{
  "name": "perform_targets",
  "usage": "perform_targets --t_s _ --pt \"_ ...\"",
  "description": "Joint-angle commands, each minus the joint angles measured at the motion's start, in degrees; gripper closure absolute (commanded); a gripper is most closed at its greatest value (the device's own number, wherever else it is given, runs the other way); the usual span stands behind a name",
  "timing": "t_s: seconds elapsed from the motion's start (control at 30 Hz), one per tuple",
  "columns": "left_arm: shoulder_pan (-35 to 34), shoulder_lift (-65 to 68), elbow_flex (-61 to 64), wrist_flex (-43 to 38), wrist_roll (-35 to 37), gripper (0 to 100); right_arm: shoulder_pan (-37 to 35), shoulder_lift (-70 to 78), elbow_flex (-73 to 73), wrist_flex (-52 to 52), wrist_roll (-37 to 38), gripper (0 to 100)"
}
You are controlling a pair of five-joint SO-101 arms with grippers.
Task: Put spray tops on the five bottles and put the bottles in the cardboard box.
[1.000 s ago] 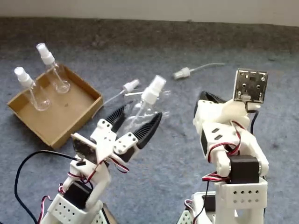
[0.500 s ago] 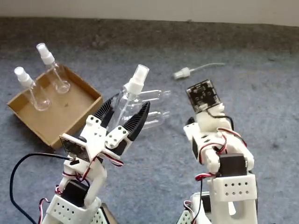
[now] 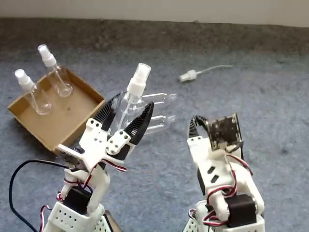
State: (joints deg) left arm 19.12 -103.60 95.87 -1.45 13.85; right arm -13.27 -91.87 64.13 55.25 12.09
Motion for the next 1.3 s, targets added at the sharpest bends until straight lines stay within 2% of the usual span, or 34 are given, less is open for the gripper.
perform_targets --t_s 0.0,0.2,0.47,0.63,0.73,0.9,1.13,1.27 --pt "-0.5 -1.0 1.2 -1.8 0.4 85 -0.7 -4.2 4.9 -3.5 1.5 99.3" --pt "-0.5 -1.0 1.0 -2.0 0.4 85 -1.2 -10.2 13.8 -3.6 1.2 99.3" --pt "0.0 -1.0 -2.0 -6.2 0.4 85 -14.6 -13.3 18.5 -9.5 1.0 99.3" --pt "0.1 -0.9 -2.1 -8.1 0.7 85 -17.8 -13.3 22.0 -16.7 -10.7 99.3" --pt "0.1 -0.9 -2.4 -8.1 0.7 85 -20.0 -13.3 22.8 -18.9 -14.7 99.3" --pt "0.1 -1.0 -3.5 -8.6 0.7 85 -26.3 -13.3 22.8 -19.0 -18.1 99.3" --pt "-0.3 -1.0 -3.4 -13.4 0.4 85 -34.2 -13.3 22.8 -19.0 -18.0 99.3" --pt "-0.4 -1.0 -3.3 -13.2 0.4 85 -37.8 -13.3 22.8 -18.9 -17.8 99.3"
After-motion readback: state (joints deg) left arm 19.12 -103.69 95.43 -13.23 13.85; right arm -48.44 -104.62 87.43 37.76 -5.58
